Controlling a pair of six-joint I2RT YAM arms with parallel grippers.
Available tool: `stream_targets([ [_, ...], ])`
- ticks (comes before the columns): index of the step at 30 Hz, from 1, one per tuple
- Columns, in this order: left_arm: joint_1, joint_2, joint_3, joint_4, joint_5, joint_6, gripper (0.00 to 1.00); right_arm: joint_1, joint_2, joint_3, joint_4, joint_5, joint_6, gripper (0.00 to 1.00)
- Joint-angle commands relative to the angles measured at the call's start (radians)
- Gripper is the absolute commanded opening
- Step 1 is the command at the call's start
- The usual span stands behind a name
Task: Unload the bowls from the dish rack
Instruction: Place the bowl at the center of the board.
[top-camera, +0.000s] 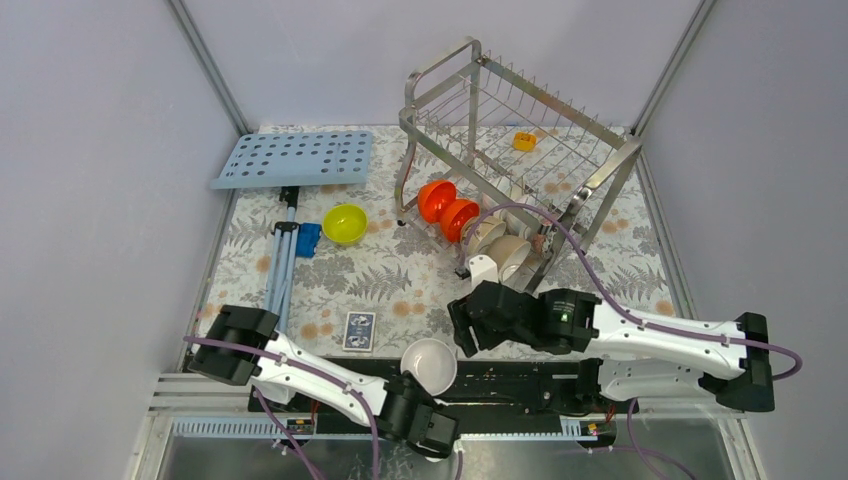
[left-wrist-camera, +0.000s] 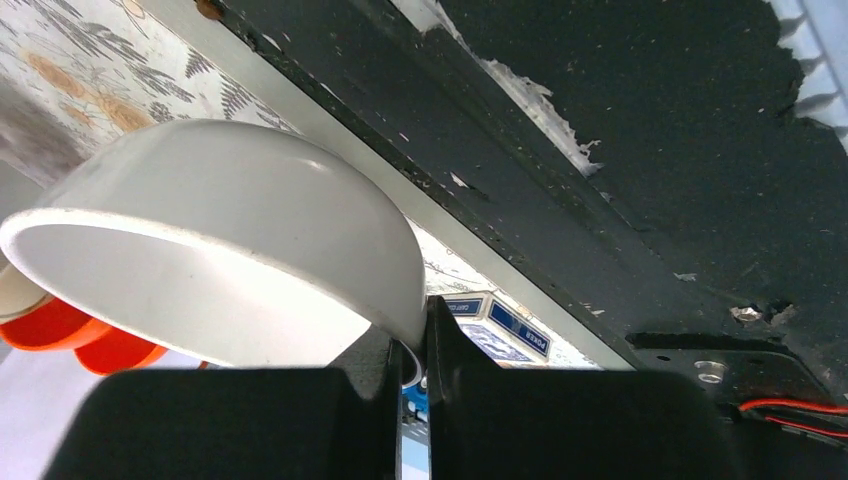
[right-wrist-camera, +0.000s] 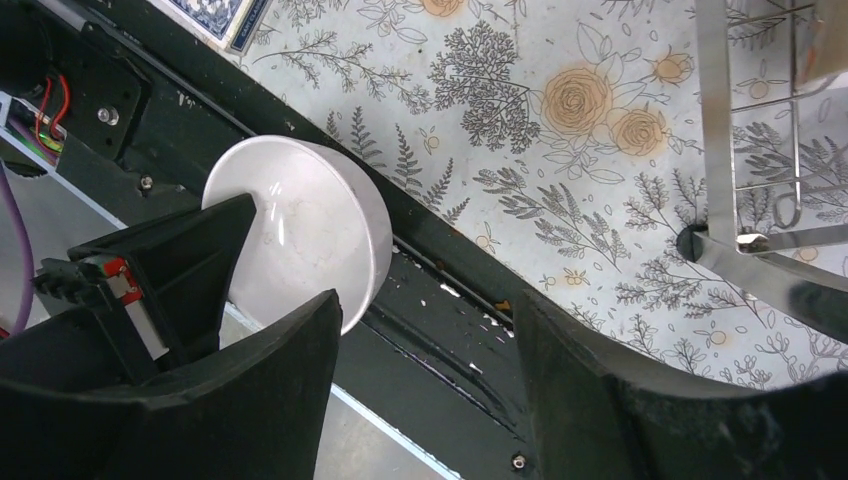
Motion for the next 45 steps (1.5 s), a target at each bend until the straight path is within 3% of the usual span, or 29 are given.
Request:
stream_targets([
  [1, -0.003, -0.022, 0.052, -0.01, 0.014, 0.049, 0.0, 0.004, 0.033, 0.024, 0.047, -0.039, -0.022, 0.69],
  [12, -0.002, -0.028, 0.054, -0.007, -0.003, 0.055, 0.0, 0.014, 0.178, 0.076, 0.075, -0.077, -0.059, 0.59],
  [31, -0.002, -0.055, 0.06, -0.003, -0.003, 0.01, 0.0, 0.018, 0.286, 0.011, 0.133, -0.135, -0.055, 0.37],
  [36, -0.002, -0.066, 0.055, 0.015, 0.003, -0.005, 0.0, 0.02, 0.291, -0.008, 0.124, -0.125, -0.04, 0.27],
  [41, -0.001, -0.069, 0.048, 0.042, -0.014, -0.035, 0.0, 0.021, 0.268, -0.015, 0.123, -0.113, -0.02, 0.0],
  [43, 0.0, -0.074, 0.04, 0.07, -0.026, -0.054, 0.0, 0.021, 0.26, -0.014, 0.127, -0.115, -0.011, 0.0],
  [45, 0.002, -0.082, 0.035, 0.095, -0.034, -0.081, 0.08, 0.021, 0.247, -0.013, 0.127, -0.109, 0.002, 0.0],
])
